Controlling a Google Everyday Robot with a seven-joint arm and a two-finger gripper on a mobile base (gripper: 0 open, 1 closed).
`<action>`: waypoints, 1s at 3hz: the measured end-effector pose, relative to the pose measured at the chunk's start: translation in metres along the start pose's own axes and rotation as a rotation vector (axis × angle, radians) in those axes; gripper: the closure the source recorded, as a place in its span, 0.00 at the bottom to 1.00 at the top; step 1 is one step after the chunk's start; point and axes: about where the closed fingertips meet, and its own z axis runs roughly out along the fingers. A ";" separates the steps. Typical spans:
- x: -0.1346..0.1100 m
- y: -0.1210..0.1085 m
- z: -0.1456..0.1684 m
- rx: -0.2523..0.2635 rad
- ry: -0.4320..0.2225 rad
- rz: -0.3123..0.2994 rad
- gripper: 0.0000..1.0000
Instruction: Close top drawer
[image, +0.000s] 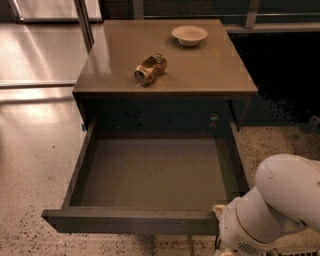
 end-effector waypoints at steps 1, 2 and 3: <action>0.008 0.018 -0.001 -0.021 0.012 0.018 0.00; 0.015 0.032 0.007 -0.062 0.028 0.020 0.00; 0.018 0.040 0.029 -0.114 0.051 0.002 0.00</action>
Offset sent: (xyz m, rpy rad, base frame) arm -0.0543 -0.0004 -0.0131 -0.0076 0.1191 0.0196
